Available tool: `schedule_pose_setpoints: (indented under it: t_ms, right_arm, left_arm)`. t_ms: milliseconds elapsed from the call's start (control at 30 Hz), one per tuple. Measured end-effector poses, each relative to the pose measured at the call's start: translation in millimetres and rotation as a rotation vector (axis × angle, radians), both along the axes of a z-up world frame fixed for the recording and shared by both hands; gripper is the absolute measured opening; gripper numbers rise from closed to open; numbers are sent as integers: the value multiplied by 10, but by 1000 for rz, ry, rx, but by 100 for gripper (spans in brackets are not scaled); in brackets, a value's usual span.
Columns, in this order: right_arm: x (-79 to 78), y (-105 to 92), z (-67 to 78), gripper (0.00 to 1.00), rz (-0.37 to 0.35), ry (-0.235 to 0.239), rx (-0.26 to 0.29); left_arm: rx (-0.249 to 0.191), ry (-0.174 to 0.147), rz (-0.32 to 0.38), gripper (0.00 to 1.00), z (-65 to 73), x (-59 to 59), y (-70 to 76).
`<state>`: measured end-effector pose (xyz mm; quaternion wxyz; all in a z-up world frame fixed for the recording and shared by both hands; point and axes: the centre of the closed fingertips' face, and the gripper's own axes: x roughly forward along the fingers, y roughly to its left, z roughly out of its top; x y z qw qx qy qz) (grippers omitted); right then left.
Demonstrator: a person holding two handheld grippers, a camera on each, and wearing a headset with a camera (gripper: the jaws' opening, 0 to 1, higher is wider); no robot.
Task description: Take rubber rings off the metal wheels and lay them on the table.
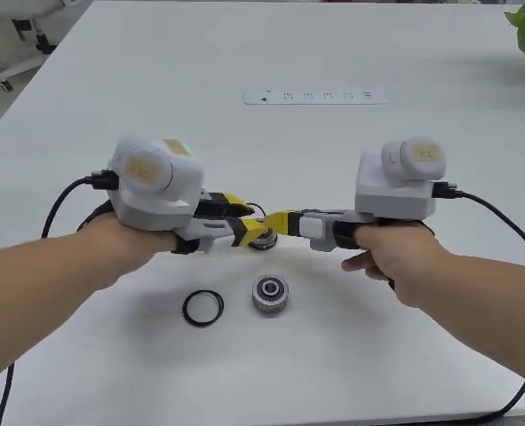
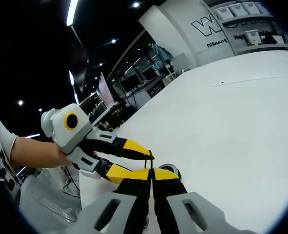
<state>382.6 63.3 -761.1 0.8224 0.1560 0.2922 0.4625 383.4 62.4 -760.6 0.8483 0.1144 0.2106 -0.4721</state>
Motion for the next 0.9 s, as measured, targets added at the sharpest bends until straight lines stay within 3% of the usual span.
schedule_pose_setpoints:
  t_ms: [433, 667, 900]
  right_arm:
    - [-38, -7, 191, 0, 2, -37, 29]
    - [-123, -1, 260, 0, 47, -86, 4]
    - [-236, 42, 321, 0, 107, -134, -13]
  left_arm:
    - [-47, -15, -46, 33, 212, -241, 65]
    - [-97, -24, -46, 37, 371, -359, 107]
    - [-138, -26, -26, 42, 495, -449, 240]
